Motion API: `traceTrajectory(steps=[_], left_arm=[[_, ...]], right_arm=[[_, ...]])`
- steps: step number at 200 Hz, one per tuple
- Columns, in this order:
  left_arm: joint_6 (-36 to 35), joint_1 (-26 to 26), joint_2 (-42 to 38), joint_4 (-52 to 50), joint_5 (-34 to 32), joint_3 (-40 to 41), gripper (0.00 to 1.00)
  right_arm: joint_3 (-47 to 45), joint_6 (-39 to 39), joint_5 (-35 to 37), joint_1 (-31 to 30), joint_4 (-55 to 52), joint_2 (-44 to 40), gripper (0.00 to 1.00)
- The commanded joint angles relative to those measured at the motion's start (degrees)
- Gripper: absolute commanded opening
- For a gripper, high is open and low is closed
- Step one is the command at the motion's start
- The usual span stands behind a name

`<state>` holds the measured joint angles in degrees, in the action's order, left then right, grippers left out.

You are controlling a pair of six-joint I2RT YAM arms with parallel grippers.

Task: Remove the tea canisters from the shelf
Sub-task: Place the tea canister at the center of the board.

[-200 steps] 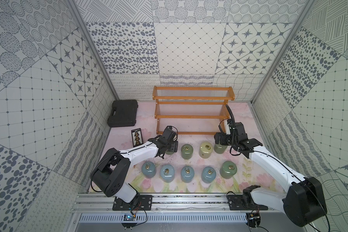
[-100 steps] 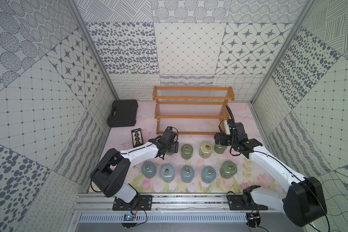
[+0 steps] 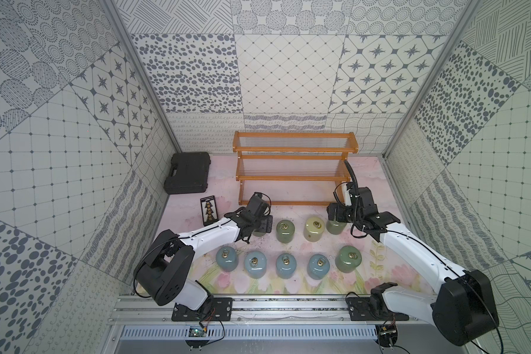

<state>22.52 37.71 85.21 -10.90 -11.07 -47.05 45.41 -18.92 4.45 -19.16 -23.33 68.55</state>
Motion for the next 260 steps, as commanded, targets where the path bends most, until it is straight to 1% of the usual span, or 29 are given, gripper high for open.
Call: traceTrajectory(steps=[1,48,90,117,148,196,260], left_arm=[[0.5,0.2,-1.2,0.2,-1.1,-0.1,0.92],[-1.2,0.1,-1.9,-0.3,0.3,-0.7,0.93],[-1.9,0.2,0.5,-3.7,0.9,-3.8,0.89],[-1.1,0.2,1.6,-6.2,1.1,-4.7,0.85],[-0.5,0.2,0.2,-8.4,0.4,-3.8,0.82],[0.3,0.2,-3.0,-10.3,-0.8,-1.3,0.82],[-0.3,0.3,-6.5,-5.8,1.0,0.8,0.85]], right_arm=[[-0.2,0.1,0.5,0.2,1.7,-0.7,1.00],[-0.2,0.4,0.9,0.7,1.6,-1.1,1.00],[-0.5,0.2,-0.1,1.2,2.1,-0.9,1.00],[-0.6,0.2,-0.4,1.2,2.1,-1.0,1.00],[-0.6,0.4,-0.6,1.4,2.1,-0.9,1.00],[-0.9,0.2,-0.9,1.5,2.6,-0.5,1.00],[-0.9,0.2,-0.8,1.8,2.5,-0.5,1.00]])
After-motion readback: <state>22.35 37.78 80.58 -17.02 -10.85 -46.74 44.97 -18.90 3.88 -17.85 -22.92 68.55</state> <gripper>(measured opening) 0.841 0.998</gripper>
